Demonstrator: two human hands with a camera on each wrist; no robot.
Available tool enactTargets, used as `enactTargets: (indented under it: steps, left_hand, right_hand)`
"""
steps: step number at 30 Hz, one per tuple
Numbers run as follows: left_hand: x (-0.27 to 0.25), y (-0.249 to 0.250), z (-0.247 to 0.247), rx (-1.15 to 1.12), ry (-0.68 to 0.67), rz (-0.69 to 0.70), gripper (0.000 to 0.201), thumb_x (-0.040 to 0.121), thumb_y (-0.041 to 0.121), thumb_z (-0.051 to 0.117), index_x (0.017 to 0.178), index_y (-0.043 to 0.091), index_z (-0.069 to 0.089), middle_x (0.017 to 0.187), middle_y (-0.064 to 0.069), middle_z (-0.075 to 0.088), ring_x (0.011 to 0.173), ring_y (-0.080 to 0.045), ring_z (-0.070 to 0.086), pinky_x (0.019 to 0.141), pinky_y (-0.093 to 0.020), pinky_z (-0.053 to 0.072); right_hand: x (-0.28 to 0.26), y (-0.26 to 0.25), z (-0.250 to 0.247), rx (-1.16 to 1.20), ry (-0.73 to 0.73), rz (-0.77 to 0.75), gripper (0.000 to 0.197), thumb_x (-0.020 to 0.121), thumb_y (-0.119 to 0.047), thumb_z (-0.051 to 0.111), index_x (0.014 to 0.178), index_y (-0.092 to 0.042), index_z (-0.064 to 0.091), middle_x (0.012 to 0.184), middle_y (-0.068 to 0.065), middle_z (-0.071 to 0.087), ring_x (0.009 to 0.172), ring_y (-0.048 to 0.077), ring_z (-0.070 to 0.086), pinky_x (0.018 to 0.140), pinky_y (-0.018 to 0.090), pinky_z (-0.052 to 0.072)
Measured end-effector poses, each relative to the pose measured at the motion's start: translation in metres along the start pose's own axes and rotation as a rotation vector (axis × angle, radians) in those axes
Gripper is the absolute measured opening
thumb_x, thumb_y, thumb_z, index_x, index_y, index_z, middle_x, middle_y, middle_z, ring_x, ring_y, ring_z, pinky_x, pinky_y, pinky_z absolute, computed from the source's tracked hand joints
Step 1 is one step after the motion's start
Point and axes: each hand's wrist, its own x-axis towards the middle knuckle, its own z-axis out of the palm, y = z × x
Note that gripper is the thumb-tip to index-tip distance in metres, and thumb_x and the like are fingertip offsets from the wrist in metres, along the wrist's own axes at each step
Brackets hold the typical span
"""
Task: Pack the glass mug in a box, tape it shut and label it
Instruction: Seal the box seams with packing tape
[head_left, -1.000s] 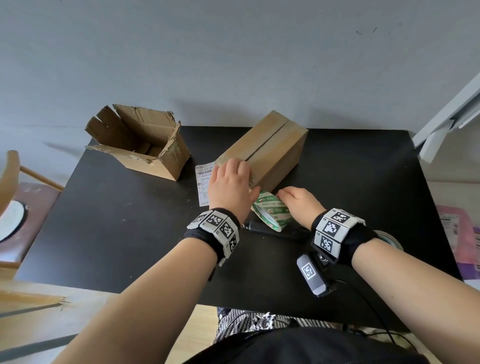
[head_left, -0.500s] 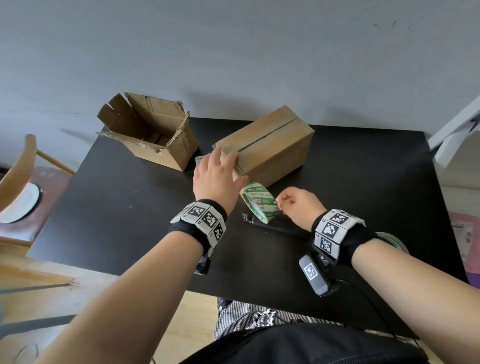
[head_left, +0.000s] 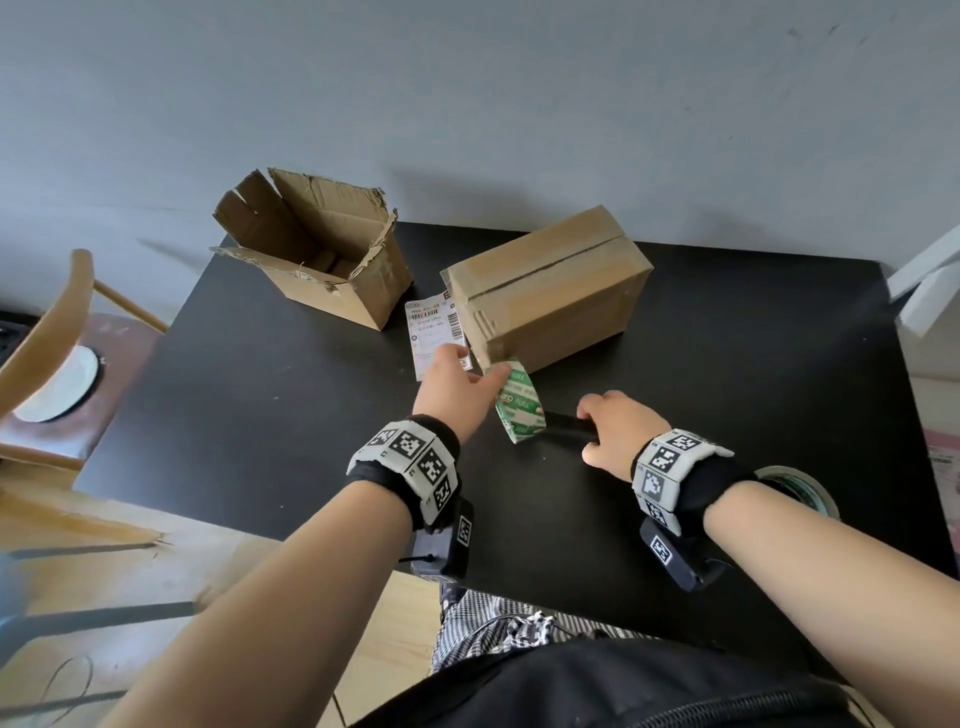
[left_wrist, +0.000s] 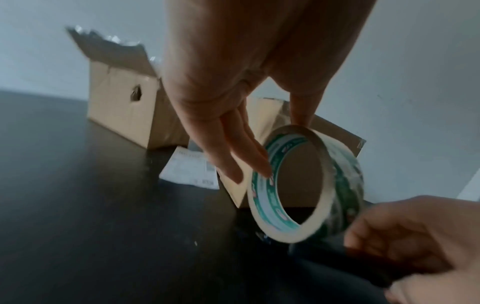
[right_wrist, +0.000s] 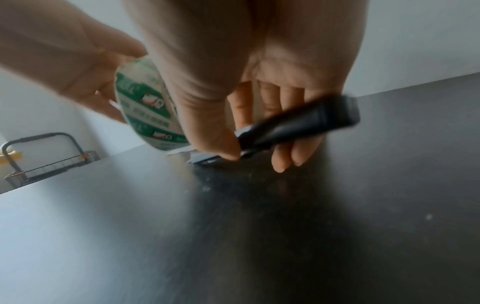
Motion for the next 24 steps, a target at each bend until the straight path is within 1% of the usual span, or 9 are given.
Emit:
enactTargets:
  steps: [3,5,7,9,11,13,16,19,24]
  left_hand:
    - [-0.002,-0.001,0.01,-0.271,-0.061,-0.1,0.029,0.091,0.026,0.061,0.111,0.013,0.045,0.109,-0.014,0.064,0.072,-0.017,0.066,0.062,-0.031,0.057]
    - [-0.001,0.0,0.013,-0.434,-0.082,-0.159,0.015,0.093,0.019,0.057,0.101,0.013,0.047,0.108,-0.016,0.065,0.078,-0.024,0.067,0.065,-0.034,0.059]
    - [0.0,-0.001,0.015,-0.538,-0.067,-0.19,0.006,0.094,0.017,0.055,0.092,0.015,0.049,0.099,-0.015,0.066,0.074,-0.023,0.066,0.065,-0.036,0.058]
    - [0.001,-0.005,0.017,-0.578,-0.022,-0.195,0.008,0.093,0.018,0.057,0.086,0.018,0.053,0.092,-0.012,0.067,0.069,-0.02,0.065,0.06,-0.033,0.056]
    - [0.001,-0.008,0.018,-0.607,0.015,-0.201,0.007,0.091,0.02,0.059,0.085,0.019,0.057,0.09,-0.011,0.069,0.07,-0.021,0.066,0.063,-0.034,0.056]
    - [0.0,-0.009,0.018,-0.596,0.058,-0.197,0.005,0.09,0.022,0.06,0.087,0.018,0.062,0.084,-0.008,0.069,0.07,-0.021,0.066,0.066,-0.034,0.056]
    - [-0.001,-0.008,0.019,-0.562,0.115,-0.192,0.013,0.089,0.026,0.061,0.077,0.021,0.063,0.078,-0.006,0.068,0.071,-0.024,0.065,0.069,-0.04,0.056]
    - [-0.004,-0.005,0.019,-0.578,0.129,-0.218,0.018,0.088,0.026,0.061,0.071,0.021,0.063,0.083,-0.011,0.069,0.076,-0.028,0.065,0.076,-0.048,0.056]
    - [-0.004,-0.004,0.022,-0.555,0.156,-0.219,0.016,0.086,0.025,0.059,0.071,0.022,0.062,0.082,-0.007,0.069,0.082,-0.028,0.067,0.077,-0.041,0.055]
  right_hand:
    - [-0.006,0.009,-0.019,0.025,0.047,0.062,0.029,0.086,-0.029,0.053,0.114,-0.02,0.05,0.111,0.005,0.05,0.093,0.025,0.058,0.078,0.038,0.052]
    - [-0.01,0.017,-0.033,0.07,0.092,0.106,0.025,0.086,-0.034,0.053,0.108,-0.022,0.049,0.106,0.002,0.049,0.091,0.023,0.056,0.075,0.036,0.049]
    - [-0.016,0.023,-0.045,0.131,0.146,0.115,0.021,0.084,-0.035,0.056,0.102,-0.025,0.049,0.101,0.0,0.051,0.088,0.022,0.055,0.071,0.032,0.045]
    - [-0.02,0.025,-0.054,0.236,0.18,0.074,0.018,0.082,-0.031,0.06,0.097,-0.025,0.052,0.098,0.001,0.056,0.087,0.022,0.056,0.074,0.034,0.048]
    - [-0.024,0.022,-0.061,0.338,0.197,-0.017,0.015,0.08,-0.028,0.066,0.092,-0.023,0.058,0.094,0.001,0.062,0.088,0.021,0.059,0.082,0.039,0.052]
    - [-0.025,0.012,-0.066,0.349,0.212,-0.106,0.014,0.079,-0.029,0.069,0.091,-0.024,0.063,0.093,0.0,0.062,0.089,0.018,0.059,0.084,0.037,0.051]
    - [-0.022,-0.006,-0.075,0.269,0.245,-0.185,0.021,0.081,-0.033,0.068,0.099,-0.023,0.067,0.095,-0.002,0.058,0.091,0.016,0.056,0.085,0.035,0.05]
    - [-0.019,-0.019,-0.084,0.149,0.26,-0.213,0.026,0.084,-0.036,0.065,0.106,-0.022,0.067,0.1,-0.002,0.058,0.092,0.018,0.056,0.082,0.036,0.051]
    - [-0.014,-0.025,-0.095,-0.024,0.239,-0.214,0.029,0.086,-0.04,0.06,0.111,-0.024,0.064,0.103,-0.003,0.054,0.091,0.015,0.053,0.075,0.031,0.048]
